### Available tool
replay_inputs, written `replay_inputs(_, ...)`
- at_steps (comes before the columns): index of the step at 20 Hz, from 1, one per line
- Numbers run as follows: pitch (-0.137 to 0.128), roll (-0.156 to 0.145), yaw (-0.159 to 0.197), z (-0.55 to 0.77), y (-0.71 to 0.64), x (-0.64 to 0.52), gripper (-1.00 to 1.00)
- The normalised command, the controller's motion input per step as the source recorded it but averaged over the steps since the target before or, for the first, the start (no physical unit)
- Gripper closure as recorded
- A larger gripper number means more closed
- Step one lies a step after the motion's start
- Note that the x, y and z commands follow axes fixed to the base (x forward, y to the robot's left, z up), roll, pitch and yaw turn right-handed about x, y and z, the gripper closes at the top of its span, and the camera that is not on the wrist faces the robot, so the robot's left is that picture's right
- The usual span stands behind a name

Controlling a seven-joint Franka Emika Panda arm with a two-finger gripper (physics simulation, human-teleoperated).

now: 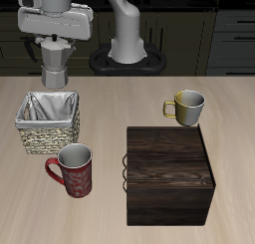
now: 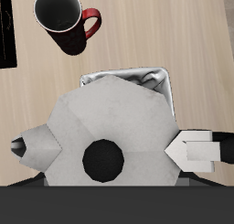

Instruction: Place the moka pot in the basket

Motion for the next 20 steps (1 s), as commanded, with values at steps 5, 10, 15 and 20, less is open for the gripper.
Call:
replay_inputs(5,0.006,-0.07,-0.032,0.03,-0.37,0.09,1.0)
replay_inputs(10,0.028,-0.042,-0.013,-0.13,-0.21,0.12,1.0)
replay_inputs(15,0.039,-0.013,-0.003,-0.27,-0.06,0.1,1.0)
replay_inputs(20,0.076,0.019,0.016,-0.5,0.11,0.11,1.0)
